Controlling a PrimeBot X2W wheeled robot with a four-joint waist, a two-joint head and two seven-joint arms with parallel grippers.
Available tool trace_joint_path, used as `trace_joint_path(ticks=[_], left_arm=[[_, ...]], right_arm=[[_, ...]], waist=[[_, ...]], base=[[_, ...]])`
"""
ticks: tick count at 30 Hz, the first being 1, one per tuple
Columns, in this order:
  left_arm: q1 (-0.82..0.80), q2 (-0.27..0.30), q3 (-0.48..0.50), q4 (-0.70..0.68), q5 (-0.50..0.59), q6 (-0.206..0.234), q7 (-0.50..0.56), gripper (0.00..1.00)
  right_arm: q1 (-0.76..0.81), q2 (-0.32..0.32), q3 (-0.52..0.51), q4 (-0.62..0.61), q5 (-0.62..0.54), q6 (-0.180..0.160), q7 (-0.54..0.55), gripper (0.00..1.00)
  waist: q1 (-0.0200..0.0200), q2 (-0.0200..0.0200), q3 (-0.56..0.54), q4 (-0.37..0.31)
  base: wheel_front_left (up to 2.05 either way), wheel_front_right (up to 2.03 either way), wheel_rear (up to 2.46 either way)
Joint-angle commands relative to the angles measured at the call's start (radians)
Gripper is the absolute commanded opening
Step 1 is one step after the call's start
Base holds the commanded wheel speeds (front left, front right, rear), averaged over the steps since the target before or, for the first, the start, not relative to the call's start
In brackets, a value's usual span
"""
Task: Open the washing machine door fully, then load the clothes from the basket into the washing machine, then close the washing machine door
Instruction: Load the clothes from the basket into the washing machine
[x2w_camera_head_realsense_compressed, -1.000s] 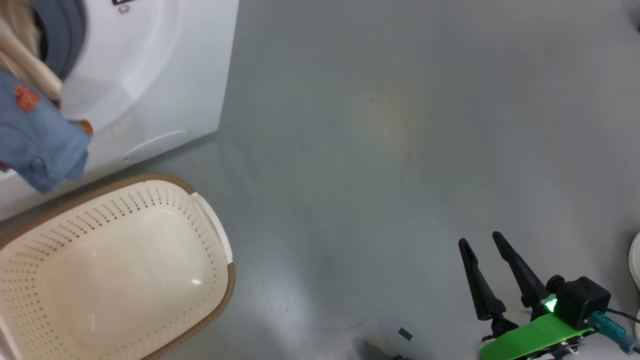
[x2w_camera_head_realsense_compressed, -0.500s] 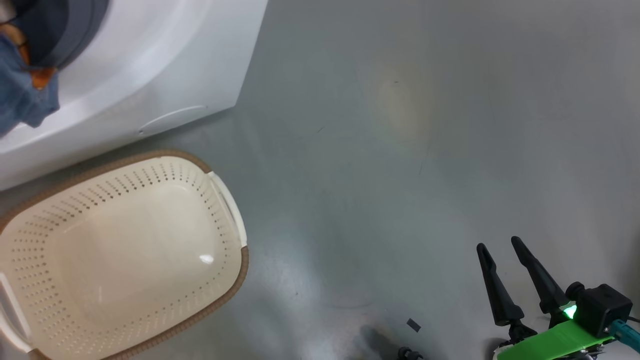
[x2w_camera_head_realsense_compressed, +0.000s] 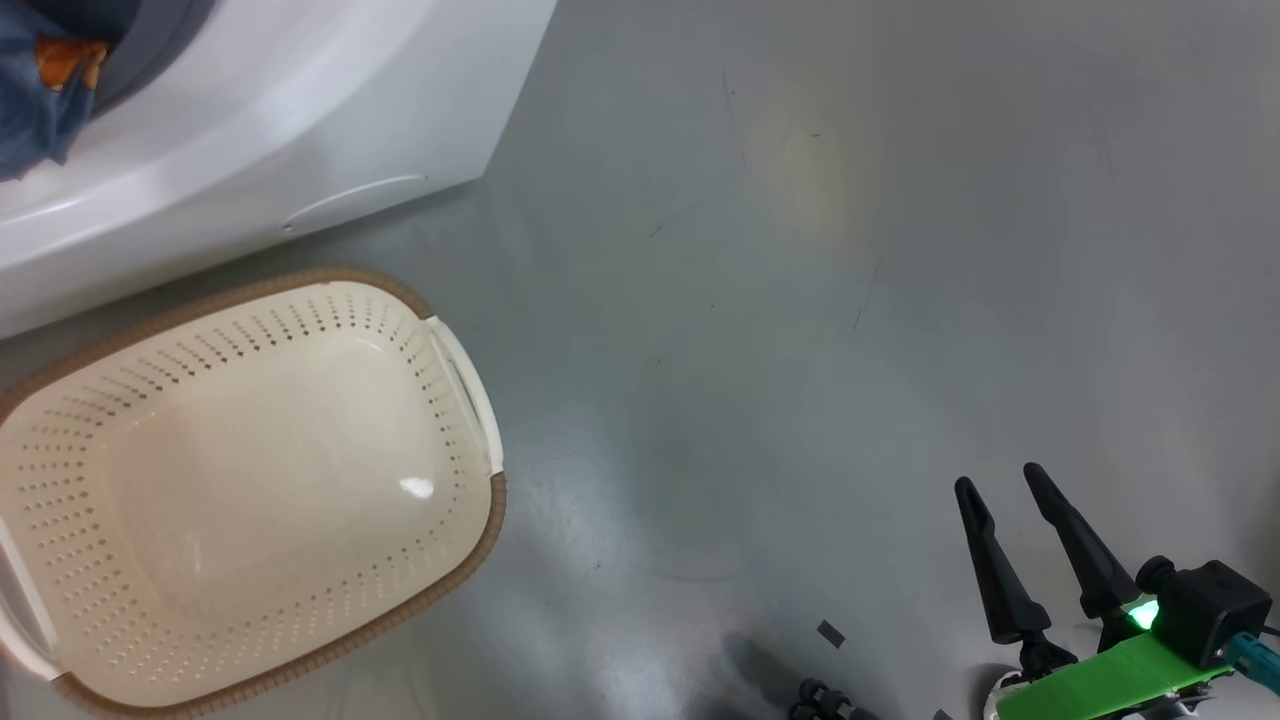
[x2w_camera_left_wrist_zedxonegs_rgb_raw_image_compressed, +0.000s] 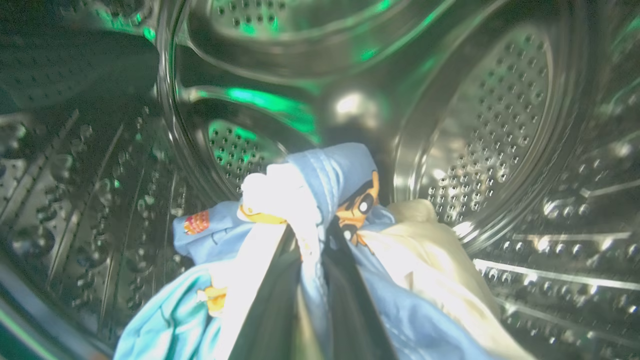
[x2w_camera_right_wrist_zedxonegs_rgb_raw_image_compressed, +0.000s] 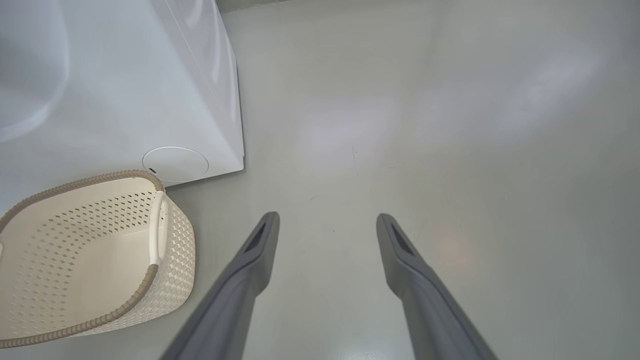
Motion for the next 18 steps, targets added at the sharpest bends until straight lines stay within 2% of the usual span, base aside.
trace_joint_path(ticks=[1,9,10,12,13,18], left_arm=[[-0.027,0.041,0.006,0.007,0.000,-0.009,-0.003,0.00],[-0.104,0.039,-0.029,0.228,0.003,-0.044,0.014,0.00],[-0.112,0.036,-0.033,0.249,0.002,-0.046,0.017,0.05],[-0.130,0.028,-0.042,0.294,0.002,-0.052,0.034,0.56],[-0.139,0.024,-0.047,0.310,0.004,-0.051,0.036,1.00],[-0.168,0.004,-0.062,0.395,0.005,-0.040,0.055,1.00]], right_arm=[[0.011,-0.029,0.019,-0.016,0.003,0.002,-0.005,1.00],[0.017,-0.036,0.026,-0.009,0.004,0.002,-0.005,1.00],[0.018,-0.037,0.028,-0.008,0.004,0.002,-0.005,1.00],[0.020,-0.039,0.031,-0.007,0.004,0.002,-0.005,1.00],[0.021,-0.040,0.034,-0.006,0.005,0.002,-0.005,1.00],[0.021,-0.044,0.044,-0.004,0.004,0.002,-0.005,1.00]], waist=[[0.0000,0.0000,-0.003,0.000],[0.0000,0.0000,-0.019,0.003],[0.0000,0.0000,-0.021,0.004],[0.0000,0.0000,-0.026,0.007],[0.0000,0.0000,-0.028,0.008],[0.0000,0.0000,-0.043,0.012]], base=[[0.00,0.00,0.00],[0.00,0.00,0.00],[0.00,0.00,0.00],[0.00,0.00,0.00],[0.00,0.00,0.00],[0.00,0.00,0.00]])
